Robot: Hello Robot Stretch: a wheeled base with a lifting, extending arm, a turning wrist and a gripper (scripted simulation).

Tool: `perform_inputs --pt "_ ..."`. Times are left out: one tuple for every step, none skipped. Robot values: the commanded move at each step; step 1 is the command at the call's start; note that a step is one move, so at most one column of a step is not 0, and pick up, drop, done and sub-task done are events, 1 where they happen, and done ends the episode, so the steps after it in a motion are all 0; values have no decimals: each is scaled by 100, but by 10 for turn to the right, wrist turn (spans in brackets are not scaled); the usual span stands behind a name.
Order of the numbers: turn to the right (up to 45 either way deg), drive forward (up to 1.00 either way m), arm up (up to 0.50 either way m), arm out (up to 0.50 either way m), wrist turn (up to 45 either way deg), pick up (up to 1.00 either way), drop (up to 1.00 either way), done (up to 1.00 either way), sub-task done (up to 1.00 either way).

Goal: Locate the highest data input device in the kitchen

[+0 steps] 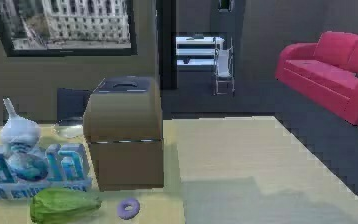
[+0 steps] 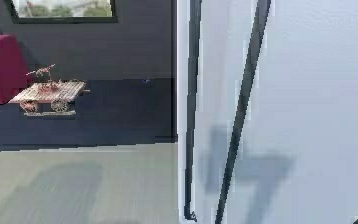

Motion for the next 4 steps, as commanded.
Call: perform_inputs --pt "-450 0 0 0 0 0 0 0 0" --pt "-450 0 0 0 0 0 0 0 0" --pt "-450 0 0 0 0 0 0 0 0" --pt "-30 0 0 0 0 0 0 0 0"
